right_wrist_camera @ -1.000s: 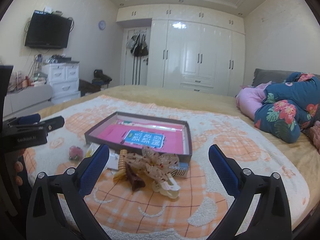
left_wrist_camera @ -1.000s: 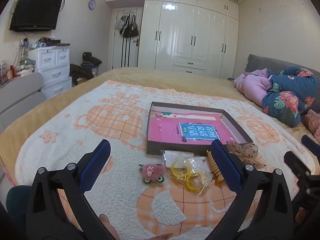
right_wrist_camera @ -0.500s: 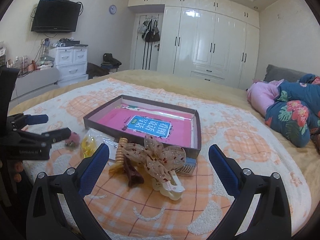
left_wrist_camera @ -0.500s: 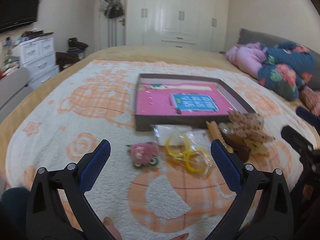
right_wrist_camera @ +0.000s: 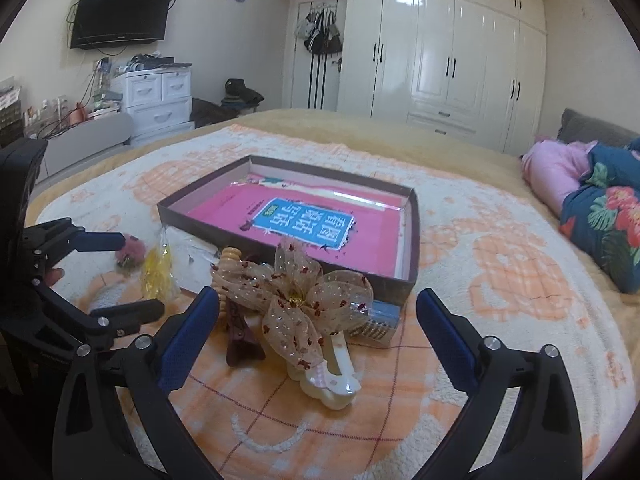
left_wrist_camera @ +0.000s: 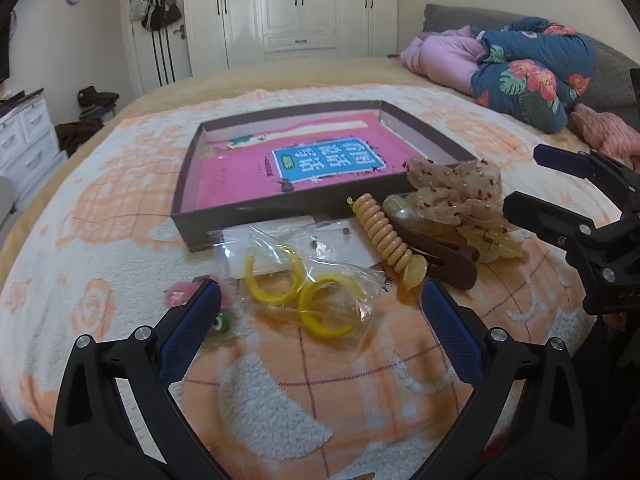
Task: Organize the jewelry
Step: 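Move the right gripper to the lace bow while the left approaches the yellow bangle bag, then close the right gripper on the lace bow while the left grasps the bangle bag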
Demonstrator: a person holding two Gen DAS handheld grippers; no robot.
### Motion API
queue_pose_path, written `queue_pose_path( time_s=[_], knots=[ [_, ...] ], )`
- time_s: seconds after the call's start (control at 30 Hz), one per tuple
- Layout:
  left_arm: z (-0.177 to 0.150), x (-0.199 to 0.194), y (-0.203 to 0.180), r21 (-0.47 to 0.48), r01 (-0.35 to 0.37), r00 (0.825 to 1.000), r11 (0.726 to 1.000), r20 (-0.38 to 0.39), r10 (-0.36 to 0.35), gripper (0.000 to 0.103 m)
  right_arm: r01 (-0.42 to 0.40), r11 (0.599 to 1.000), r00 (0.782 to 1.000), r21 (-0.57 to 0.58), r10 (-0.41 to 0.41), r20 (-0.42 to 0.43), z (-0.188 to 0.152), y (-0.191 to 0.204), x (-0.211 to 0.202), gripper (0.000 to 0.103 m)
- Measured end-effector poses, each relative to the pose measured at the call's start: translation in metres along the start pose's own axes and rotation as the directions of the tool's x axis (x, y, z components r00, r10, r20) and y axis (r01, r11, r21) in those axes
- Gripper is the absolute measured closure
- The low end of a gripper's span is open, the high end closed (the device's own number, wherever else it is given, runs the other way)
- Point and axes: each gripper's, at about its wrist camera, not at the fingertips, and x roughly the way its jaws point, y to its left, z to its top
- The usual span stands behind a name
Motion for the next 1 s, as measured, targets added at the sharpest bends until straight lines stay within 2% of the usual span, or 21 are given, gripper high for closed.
queue_pose_path(
  time_s=[0.03,0.1,0.2,0.27,0.37,0.43,0.53,0.67,0.7,0.77,0.83,1.0],
  knots=[
    [0.001,0.002,-0.001,-0.003,0.004,1.000,1.000,-0.003,-0.004,0.011,-0.009,1.000,1.000,0.004,0.009,-0.015,0.000,-0.002,0.005,0.022],
    [0.003,0.006,-0.001,-0.010,0.016,1.000,1.000,-0.010,-0.016,0.011,-0.025,1.000,0.999,0.017,0.025,-0.048,-0.001,-0.005,0.014,0.028],
    [0.007,0.012,-0.003,0.006,0.004,1.000,1.000,-0.014,-0.004,0.011,-0.061,0.997,0.995,0.044,0.064,-0.071,-0.002,-0.008,0.023,0.048],
    [0.009,0.017,-0.003,0.001,-0.018,0.999,1.000,-0.031,0.018,0.011,-0.066,0.997,0.994,0.040,0.069,-0.089,-0.002,-0.009,0.028,0.073],
    [0.010,0.025,0.002,-0.030,-0.030,0.998,0.999,-0.062,0.028,0.011,-0.088,0.995,0.991,0.037,0.092,-0.100,-0.002,-0.011,0.030,0.092],
    [0.009,0.028,0.005,-0.040,-0.028,0.997,0.999,-0.068,0.025,0.015,-0.092,0.995,0.992,0.024,0.094,-0.084,0.000,-0.012,0.028,0.099],
    [0.009,0.031,0.006,-0.040,-0.030,0.996,0.999,-0.083,0.026,0.024,-0.102,0.995,0.992,0.019,0.103,-0.075,0.006,-0.017,0.027,0.102],
    [0.010,0.032,0.006,-0.042,-0.023,0.996,0.999,-0.082,0.019,0.027,-0.121,0.992,0.991,0.021,0.122,-0.061,0.014,-0.023,0.024,0.102],
    [0.009,0.032,0.004,-0.035,-0.021,0.996,0.999,-0.087,0.018,0.032,-0.123,0.992,0.991,0.020,0.124,-0.054,0.017,-0.025,0.024,0.102],
    [0.009,0.032,0.003,-0.025,-0.022,0.996,0.999,-0.092,0.019,0.032,-0.129,0.991,0.991,0.024,0.129,-0.042,0.022,-0.028,0.023,0.102],
    [0.008,0.030,0.003,-0.027,-0.026,0.996,0.999,-0.089,0.023,0.038,-0.137,0.990,0.990,0.034,0.138,-0.030,0.027,-0.031,0.024,0.102],
    [0.015,0.011,0.002,-0.029,-0.018,0.999,0.999,-0.046,0.017,0.038,-0.155,0.986,0.988,0.060,0.156,-0.012,0.034,-0.038,0.021,0.102]
  ],
)
